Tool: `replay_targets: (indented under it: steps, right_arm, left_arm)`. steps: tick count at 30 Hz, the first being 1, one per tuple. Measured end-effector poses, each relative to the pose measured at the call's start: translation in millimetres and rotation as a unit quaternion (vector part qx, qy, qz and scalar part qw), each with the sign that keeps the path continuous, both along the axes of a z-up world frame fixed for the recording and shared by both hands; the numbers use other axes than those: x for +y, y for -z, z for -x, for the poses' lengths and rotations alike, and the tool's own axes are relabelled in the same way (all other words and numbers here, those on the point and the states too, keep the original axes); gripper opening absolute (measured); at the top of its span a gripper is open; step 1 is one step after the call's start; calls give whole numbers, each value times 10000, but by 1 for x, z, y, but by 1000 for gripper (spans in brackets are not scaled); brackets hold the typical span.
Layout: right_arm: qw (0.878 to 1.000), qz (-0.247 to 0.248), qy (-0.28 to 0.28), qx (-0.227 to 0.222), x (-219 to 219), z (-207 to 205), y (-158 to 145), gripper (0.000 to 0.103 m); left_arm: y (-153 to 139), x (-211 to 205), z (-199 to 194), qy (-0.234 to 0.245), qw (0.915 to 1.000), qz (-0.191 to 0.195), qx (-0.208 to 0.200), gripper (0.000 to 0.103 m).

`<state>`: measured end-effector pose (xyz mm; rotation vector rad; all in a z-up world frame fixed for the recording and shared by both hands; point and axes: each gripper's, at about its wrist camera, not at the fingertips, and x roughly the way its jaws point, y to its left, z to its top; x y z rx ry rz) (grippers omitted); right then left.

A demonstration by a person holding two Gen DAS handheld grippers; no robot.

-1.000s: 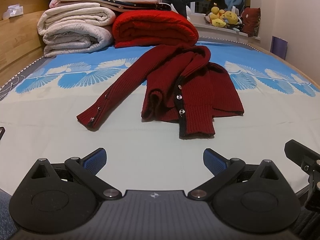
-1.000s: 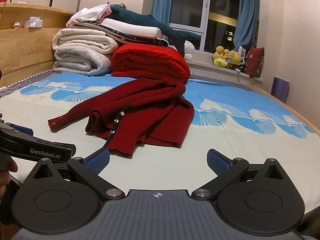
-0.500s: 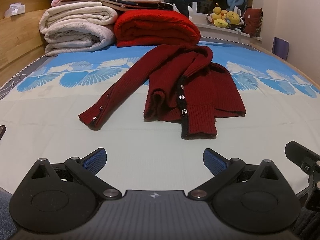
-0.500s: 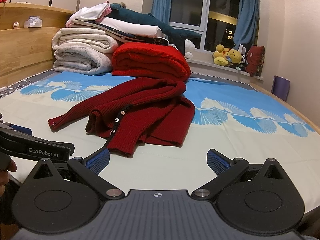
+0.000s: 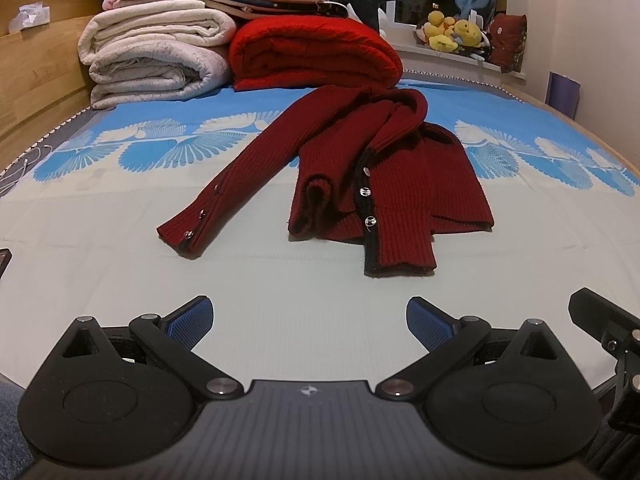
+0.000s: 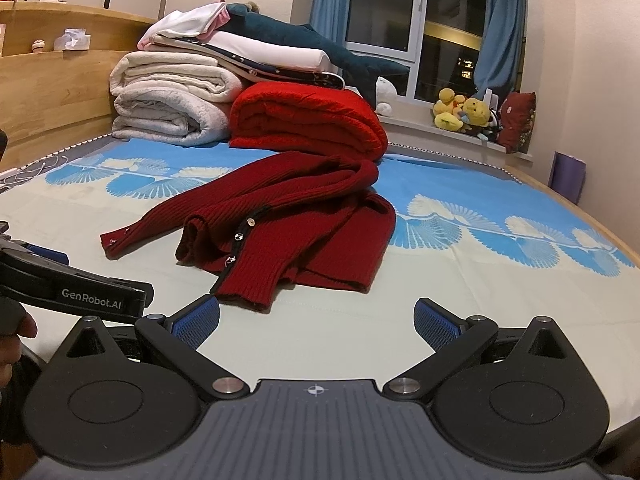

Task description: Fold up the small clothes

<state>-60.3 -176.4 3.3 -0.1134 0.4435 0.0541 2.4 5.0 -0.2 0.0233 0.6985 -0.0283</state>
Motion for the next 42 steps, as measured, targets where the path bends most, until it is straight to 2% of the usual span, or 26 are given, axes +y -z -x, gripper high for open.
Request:
replay_targets:
  steps: [3, 7, 10, 15, 17, 18, 19, 20, 22, 24, 26, 27, 28, 29, 30, 31, 32, 33, 34, 36, 37, 38, 40, 42]
  right_arm:
    - [9999, -37, 46, 84, -1, -6, -1, 102]
    - [9972, -385, 34, 641, -5, -44, 5, 102]
    - [9931, -554, -123, 1024, 4, -85, 14, 102]
    - [9832, -728, -424, 1617, 30, -161, 42, 102]
    - [9797, -731, -524, 1793, 39, -184, 58, 98]
    - [9794, -744, -619, 1774, 42, -190, 64, 56]
    - [9793, -664, -686, 1782, 46, -196, 67, 9]
    - [9797, -554, -680, 1805, 48, -199, 64, 6]
    - [9822, -779, -821, 1497, 35, -199, 39, 6]
    - [9928, -660, -572, 820, 9, -196, -1, 6]
    - [9980, -572, 263, 61, -45, -208, -42, 6]
    - [9931, -442, 1067, -224, -84, -225, -61, 6]
    - [9782, -386, 1998, -423, -124, -241, -75, 8]
    - [9523, -374, 2979, -555, -163, -253, -85, 10]
    - [9144, -304, 3993, -600, -199, -259, -94, 22]
    - [8976, -321, 4356, -593, -220, -258, -100, 41]
    - [9097, -487, 4086, -555, -232, -252, -102, 54]
    - [9293, -692, 3596, -479, -234, -245, -100, 76]
    - [9436, -827, 3182, -400, -228, -237, -93, 85]
    - [9594, -969, 2643, -179, -204, -228, -67, 90]
    - [9686, -1158, 2198, 132, -190, -230, -47, 89]
    - [9718, -1397, 1849, 433, -177, -235, -29, 89]
    - [9675, -1860, 1363, 1039, -151, -249, 11, 86]
    - [9636, -1948, 1139, 1431, -127, -264, 35, 86]
  left_arm:
    - [-3, 9, -7, -65, 9998, 110, 183, 103]
    - [-15, 48, -37, -655, 9956, 486, 453, 103]
    - [-21, 77, -68, -1071, 9923, 374, 500, 103]
    - [-9, 99, -121, -1099, 9913, 116, 711, 103]
    - [1, 102, -136, -1138, 9897, -63, 868, 103]
    - [5, 102, -140, -1159, 9889, -119, 928, 103]
    - [7, 102, -144, -1153, 9886, -143, 959, 103]
    - [9, 100, -148, -1122, 9888, -165, 971, 103]
    - [11, 95, -158, -1039, 9900, -261, 913, 103]
    - [12, 88, -168, -1008, 9904, -513, 791, 103]
    - [16, 84, -179, -1041, 9885, -814, 741, 103]
    - [20, 84, -186, -1077, 9866, -954, 774, 103]
    - [23, 84, -193, -1122, 9844, -1075, 830, 103]
    - [27, 85, -199, -1160, 9825, -1158, 882, 103]
    - [30, 88, -206, -1215, 9804, -1232, 940, 103]
    - [32, 91, -211, -1280, 9791, -1239, 979, 103]
    - [32, 95, -214, -1344, 9794, -1140, 988, 103]
    - [30, 98, -217, -1383, 9809, -951, 981, 103]
    - [28, 100, -218, -1377, 9831, -714, 973, 103]
    - [24, 96, -220, -1239, 9869, -328, 983, 103]
    - [23, 91, -220, -1120, 9885, -182, 994, 103]
    - [23, 83, -220, -998, 9898, -137, 1007, 103]
    - [25, 66, -222, -714, 9917, -88, 1065, 103]
    - [29, 51, -225, -532, 9922, 39, 1130, 103]
